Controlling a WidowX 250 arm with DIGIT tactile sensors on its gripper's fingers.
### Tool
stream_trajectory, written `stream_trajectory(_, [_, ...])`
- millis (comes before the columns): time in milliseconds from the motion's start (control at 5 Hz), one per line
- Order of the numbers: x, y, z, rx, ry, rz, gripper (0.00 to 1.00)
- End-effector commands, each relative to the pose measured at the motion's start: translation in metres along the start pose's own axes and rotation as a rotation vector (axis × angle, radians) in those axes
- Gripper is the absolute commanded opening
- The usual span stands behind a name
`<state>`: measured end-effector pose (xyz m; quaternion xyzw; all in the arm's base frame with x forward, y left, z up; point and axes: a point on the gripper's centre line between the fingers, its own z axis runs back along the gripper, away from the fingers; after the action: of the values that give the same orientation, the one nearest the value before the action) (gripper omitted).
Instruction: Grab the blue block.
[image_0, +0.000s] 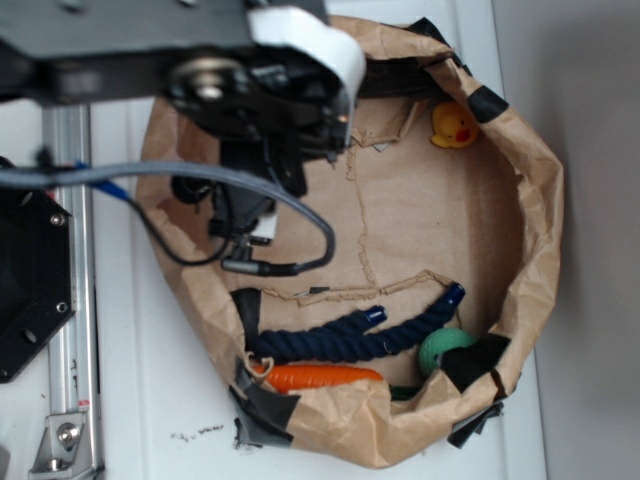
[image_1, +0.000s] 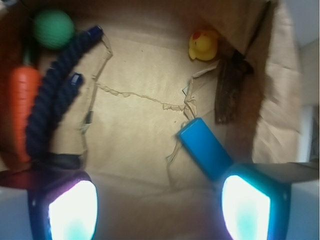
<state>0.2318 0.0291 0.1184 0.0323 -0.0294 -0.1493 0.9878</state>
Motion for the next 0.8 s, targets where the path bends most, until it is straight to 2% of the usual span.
stream_trajectory(0, [0.0, -0.013, -0.046, 0.019, 0.04, -0.218, 1.0])
stream_trajectory(200, [-0.005, -0.002, -0.06, 0.011, 0.054, -0.246, 1.0])
stream_trajectory(400, [-0.01, 0.024, -0.063, -0.008, 0.056, -0.247, 1.0])
stream_trajectory(600, [-0.022, 0.038, -0.058, 0.007, 0.062, -0.252, 1.0])
